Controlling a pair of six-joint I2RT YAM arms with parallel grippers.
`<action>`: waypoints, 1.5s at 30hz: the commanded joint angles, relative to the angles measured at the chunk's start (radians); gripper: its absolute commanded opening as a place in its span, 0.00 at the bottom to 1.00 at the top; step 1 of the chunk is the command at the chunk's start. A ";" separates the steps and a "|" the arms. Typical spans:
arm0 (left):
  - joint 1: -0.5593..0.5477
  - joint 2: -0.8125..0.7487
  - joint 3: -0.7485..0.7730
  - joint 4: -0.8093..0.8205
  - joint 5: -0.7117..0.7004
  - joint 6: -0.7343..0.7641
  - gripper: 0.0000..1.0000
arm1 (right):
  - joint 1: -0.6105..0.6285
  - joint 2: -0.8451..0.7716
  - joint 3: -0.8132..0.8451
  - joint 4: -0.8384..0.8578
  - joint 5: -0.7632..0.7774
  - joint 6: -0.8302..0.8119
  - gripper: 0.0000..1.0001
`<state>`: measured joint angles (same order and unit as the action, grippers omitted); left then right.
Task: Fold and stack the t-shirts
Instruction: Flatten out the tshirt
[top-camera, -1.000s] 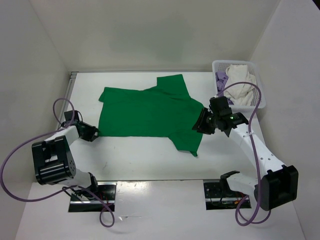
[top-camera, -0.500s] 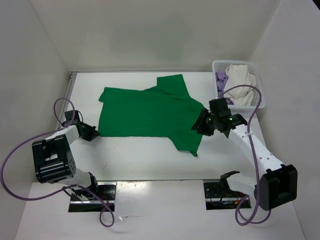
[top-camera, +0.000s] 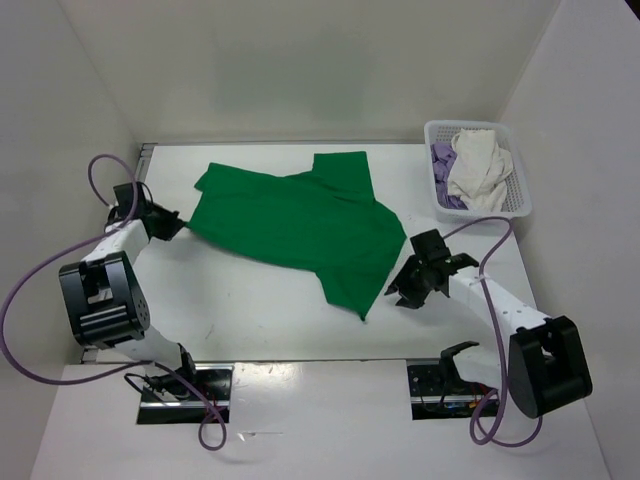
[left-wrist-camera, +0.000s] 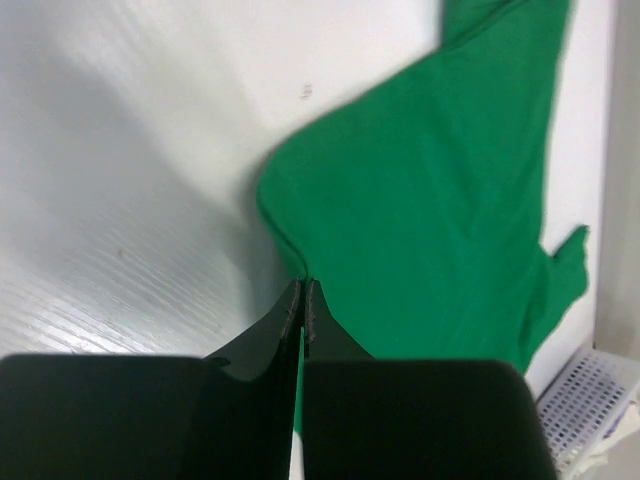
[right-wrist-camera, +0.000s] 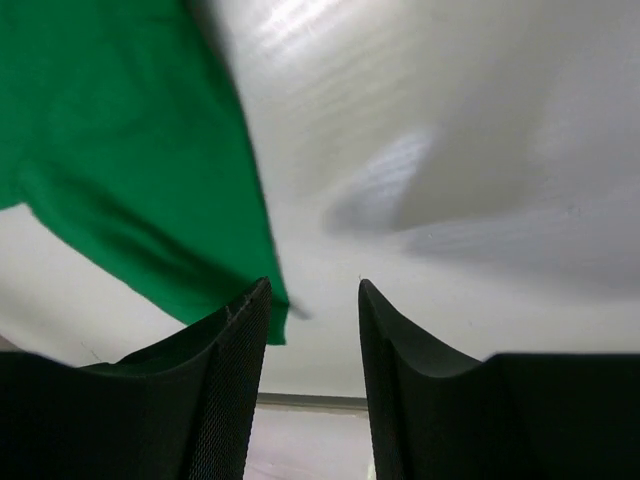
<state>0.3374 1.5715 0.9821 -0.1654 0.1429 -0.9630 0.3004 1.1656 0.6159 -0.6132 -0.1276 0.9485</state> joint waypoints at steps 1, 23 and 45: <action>0.006 0.061 0.007 0.018 0.006 0.021 0.00 | 0.046 -0.029 -0.053 0.076 0.014 0.119 0.46; -0.024 -0.031 -0.097 0.037 0.073 0.032 0.00 | 0.033 0.486 0.373 0.267 0.368 -0.016 0.03; -0.017 0.074 0.010 0.050 0.061 0.040 0.00 | -0.007 0.048 -0.100 0.277 0.091 0.133 0.46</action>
<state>0.3248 1.6344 1.0004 -0.1547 0.1883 -0.9344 0.2901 1.2213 0.5285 -0.3851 0.0090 1.0492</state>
